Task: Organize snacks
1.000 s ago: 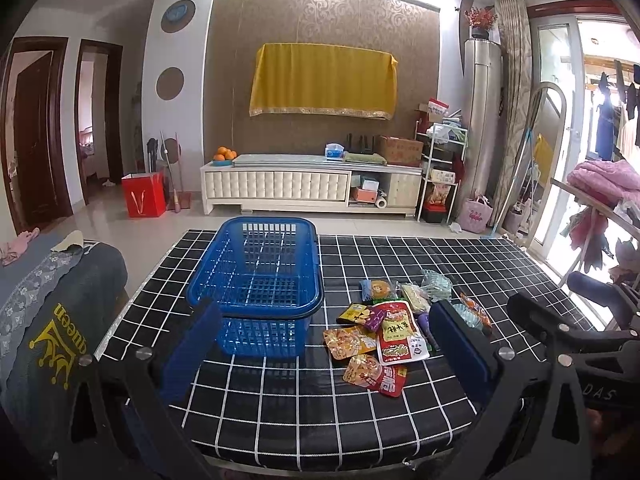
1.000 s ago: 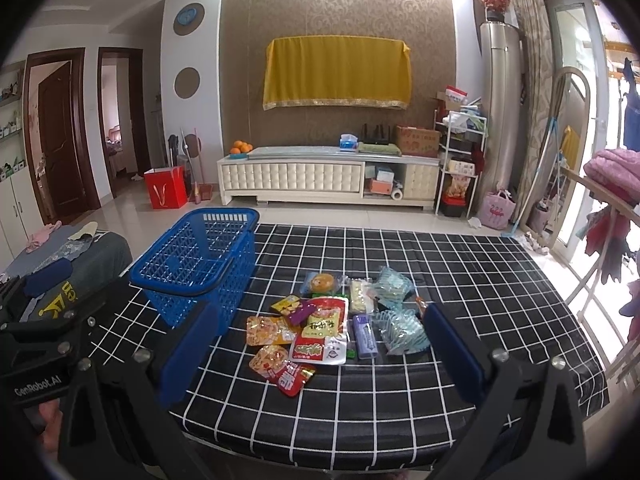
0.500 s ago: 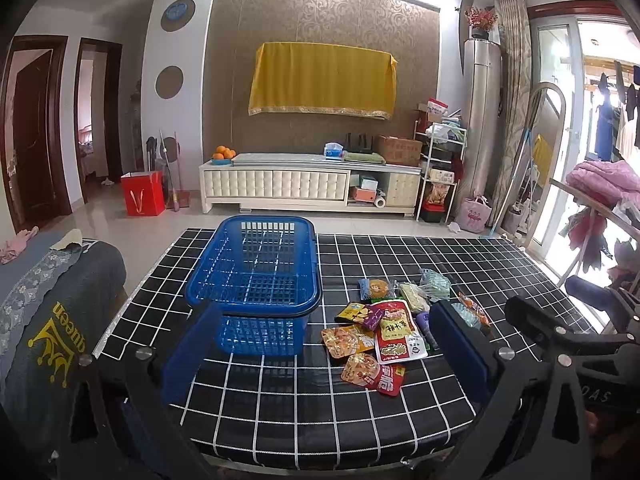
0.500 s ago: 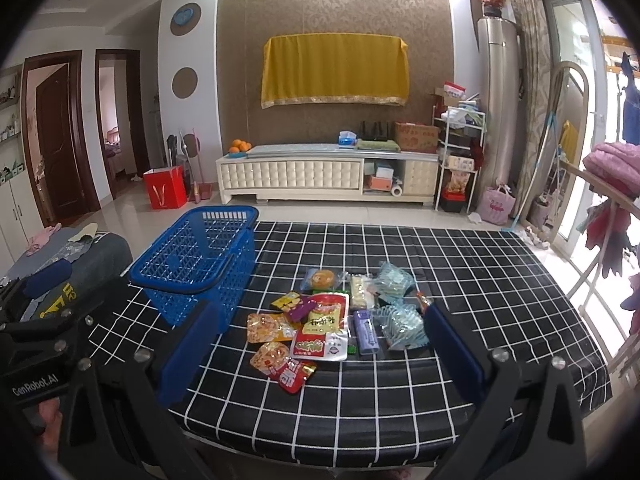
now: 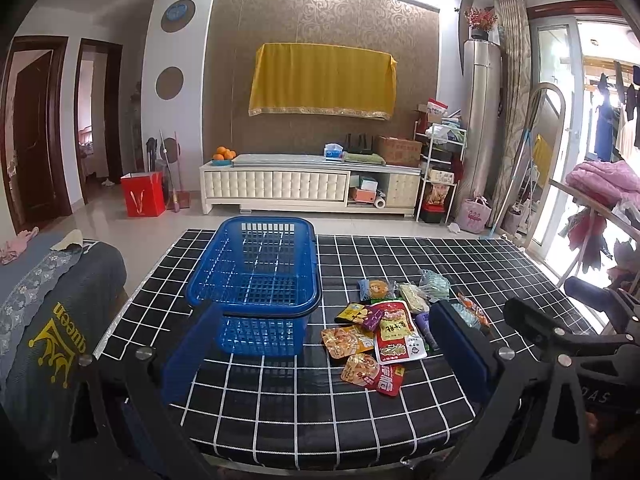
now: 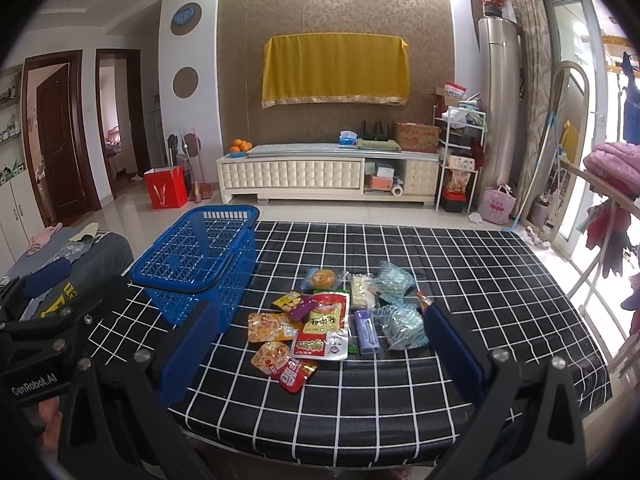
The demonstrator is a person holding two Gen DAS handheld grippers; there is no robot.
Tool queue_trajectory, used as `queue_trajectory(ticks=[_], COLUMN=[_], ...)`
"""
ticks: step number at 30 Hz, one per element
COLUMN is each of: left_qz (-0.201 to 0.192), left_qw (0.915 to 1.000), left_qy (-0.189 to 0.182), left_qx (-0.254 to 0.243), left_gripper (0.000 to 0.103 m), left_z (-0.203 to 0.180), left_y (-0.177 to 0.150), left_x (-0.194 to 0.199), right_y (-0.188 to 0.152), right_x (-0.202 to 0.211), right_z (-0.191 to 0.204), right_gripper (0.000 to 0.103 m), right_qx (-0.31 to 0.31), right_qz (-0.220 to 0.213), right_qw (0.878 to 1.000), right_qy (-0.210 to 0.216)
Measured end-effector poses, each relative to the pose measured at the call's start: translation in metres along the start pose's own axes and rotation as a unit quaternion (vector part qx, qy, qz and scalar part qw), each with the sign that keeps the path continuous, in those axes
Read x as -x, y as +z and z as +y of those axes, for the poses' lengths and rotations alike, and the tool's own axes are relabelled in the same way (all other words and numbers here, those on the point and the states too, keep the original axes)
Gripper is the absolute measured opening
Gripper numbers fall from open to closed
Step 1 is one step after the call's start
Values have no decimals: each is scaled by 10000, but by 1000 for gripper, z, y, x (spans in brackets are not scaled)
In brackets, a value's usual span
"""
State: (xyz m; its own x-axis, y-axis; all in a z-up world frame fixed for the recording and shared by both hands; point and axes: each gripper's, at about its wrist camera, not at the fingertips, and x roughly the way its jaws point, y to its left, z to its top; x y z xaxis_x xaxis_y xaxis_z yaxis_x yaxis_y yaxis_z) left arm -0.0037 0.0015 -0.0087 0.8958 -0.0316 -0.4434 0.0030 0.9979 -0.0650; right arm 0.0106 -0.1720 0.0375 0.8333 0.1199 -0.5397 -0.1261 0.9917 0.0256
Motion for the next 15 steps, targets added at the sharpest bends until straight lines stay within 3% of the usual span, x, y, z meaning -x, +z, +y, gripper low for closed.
queue_trajectory(ticks=[15], left_qz=[-91], left_qw=[9995], left_qy=[-235], left_qx=[-215], left_gripper=[102], left_z=[-21], left_y=[21], left_x=[-15], right_y=[17], right_x=[3], right_z=[-21], right_gripper=[103], right_qx=[-85], right_qz=[-107], right_qw=[9998], right_qy=[-161])
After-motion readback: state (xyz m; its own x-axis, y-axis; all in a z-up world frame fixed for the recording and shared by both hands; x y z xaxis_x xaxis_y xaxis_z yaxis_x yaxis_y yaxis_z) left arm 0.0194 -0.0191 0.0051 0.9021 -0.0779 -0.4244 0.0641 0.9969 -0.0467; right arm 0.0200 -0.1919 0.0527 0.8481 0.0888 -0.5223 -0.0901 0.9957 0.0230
